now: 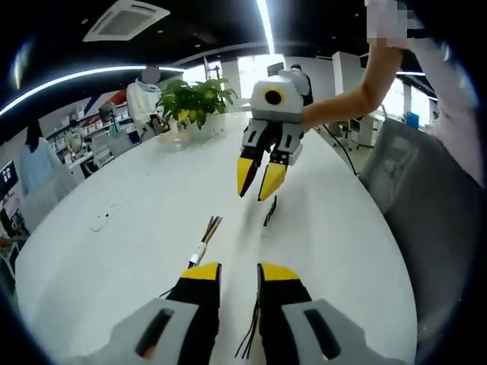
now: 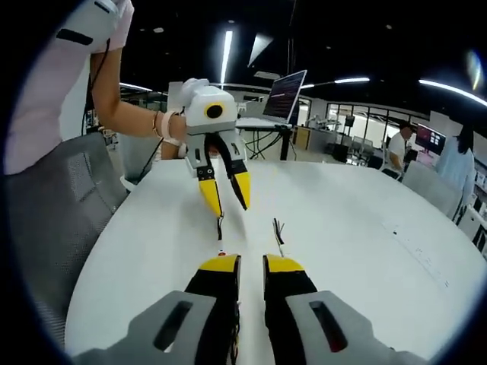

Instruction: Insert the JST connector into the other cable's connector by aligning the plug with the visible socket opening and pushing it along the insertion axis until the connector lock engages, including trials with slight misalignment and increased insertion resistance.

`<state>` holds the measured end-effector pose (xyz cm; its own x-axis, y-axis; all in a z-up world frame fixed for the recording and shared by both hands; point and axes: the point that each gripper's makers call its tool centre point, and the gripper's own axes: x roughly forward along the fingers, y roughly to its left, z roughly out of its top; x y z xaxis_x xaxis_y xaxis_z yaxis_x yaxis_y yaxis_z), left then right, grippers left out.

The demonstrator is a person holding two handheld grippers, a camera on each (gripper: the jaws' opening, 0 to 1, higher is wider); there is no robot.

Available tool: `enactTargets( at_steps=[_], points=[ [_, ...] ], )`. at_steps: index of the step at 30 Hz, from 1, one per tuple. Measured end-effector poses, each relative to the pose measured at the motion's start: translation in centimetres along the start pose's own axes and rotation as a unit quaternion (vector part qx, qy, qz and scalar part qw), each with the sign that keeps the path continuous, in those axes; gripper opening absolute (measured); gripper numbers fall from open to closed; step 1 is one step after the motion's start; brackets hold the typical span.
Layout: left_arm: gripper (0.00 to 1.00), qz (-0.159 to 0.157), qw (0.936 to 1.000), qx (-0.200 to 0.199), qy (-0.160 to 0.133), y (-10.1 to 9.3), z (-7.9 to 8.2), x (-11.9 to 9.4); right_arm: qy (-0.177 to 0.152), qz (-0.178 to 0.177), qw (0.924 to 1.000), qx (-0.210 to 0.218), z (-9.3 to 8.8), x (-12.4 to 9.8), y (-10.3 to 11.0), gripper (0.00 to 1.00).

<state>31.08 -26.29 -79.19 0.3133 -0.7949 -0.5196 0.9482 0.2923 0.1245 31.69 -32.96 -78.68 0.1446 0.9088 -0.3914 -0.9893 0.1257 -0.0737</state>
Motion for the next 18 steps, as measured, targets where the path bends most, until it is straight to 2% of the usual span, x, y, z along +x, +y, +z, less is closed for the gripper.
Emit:
enactTargets(
  at_steps=[6, 12, 18],
  points=[
    [0.14, -0.001, 0.9999, -0.008, 0.007, -0.1, -0.9, 0.1, 0.017, 0.007, 0.9998, 0.003, -1.0, 0.0, 1.1, 0.10],
    [0.14, -0.002, 0.9998, -0.014, 0.013, -0.5, -2.4, 0.2, 0.007, 0.018, 0.9995, 0.025, -1.2, 0.0, 2.0, 0.11],
    [0.13, -0.010, 0.9996, -0.015, 0.023, -1.1, -3.5, 0.8, 0.020, 0.020, 0.9991, 0.031, -2.3, 0.3, 2.4, 0.14]
  ],
)
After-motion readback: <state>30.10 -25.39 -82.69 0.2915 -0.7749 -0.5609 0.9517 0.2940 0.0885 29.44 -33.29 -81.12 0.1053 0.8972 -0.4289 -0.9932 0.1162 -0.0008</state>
